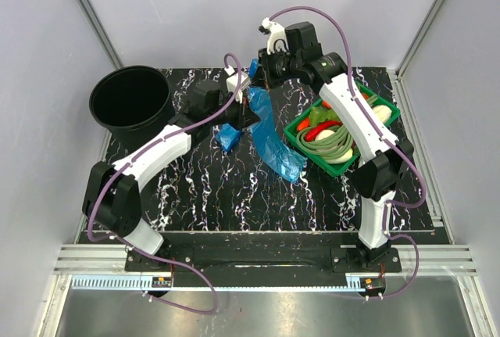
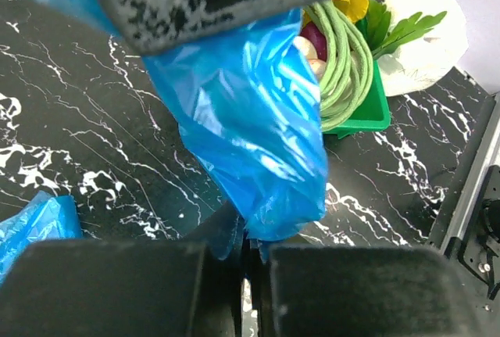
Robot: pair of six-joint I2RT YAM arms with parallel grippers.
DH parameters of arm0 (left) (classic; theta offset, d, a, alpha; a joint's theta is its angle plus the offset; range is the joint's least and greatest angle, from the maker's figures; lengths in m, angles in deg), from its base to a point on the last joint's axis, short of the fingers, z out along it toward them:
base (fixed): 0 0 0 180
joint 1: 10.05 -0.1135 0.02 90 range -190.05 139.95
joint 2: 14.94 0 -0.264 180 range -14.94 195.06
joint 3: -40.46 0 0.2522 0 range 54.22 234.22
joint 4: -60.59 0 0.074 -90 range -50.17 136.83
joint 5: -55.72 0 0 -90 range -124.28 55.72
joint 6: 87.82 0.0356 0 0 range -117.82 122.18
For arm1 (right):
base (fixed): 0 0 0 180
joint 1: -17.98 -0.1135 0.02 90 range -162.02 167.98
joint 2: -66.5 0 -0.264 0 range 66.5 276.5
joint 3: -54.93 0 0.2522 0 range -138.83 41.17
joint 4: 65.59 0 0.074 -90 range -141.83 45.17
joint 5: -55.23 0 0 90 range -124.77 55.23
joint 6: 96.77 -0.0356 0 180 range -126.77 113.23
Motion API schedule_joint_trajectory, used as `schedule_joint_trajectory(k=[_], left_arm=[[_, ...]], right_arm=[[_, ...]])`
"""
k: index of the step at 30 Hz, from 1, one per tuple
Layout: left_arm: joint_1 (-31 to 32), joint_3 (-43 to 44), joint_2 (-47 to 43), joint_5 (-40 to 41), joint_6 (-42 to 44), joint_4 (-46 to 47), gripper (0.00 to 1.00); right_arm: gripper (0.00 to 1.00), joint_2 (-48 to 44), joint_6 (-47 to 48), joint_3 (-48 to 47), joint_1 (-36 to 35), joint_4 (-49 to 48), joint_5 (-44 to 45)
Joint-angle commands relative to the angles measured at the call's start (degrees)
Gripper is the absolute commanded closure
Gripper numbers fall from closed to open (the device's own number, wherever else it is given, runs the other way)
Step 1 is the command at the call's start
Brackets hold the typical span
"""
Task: Put the trash bags into the trash bin
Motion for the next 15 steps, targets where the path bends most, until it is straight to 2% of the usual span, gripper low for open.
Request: schedule_joint_trajectory(k=[1, 4, 8, 12, 15], left_arm=[[-0.14, 0.18, -1.95, 0.67, 3.53, 2.86, 1.00], [-1.81, -0.52, -2.83, 0.58, 3.54, 1.89, 1.00], [-5.94, -2.19, -3.53, 0.32, 3.27, 0.24, 1.00], [-8.05, -5.79, -4.41, 1.02, 6.08, -2.15, 1.00], [-8.76, -8.95, -5.03, 2.16, 8.28, -3.64, 1.00]], right_arm=[[0.82, -1.59, 1.34, 0.94, 0.18, -0.02, -0.08], [0.60, -3.25, 3.70, 2.70, 0.36, 0.76, 0.70], [0.39, -6.41, 8.52, 7.26, 1.24, 2.26, 3.16], [0.28, -11.95, 13.28, 16.48, 1.94, 2.00, 5.80], [0.26, -16.34, 17.84, 24.90, 2.03, 1.30, 6.86]])
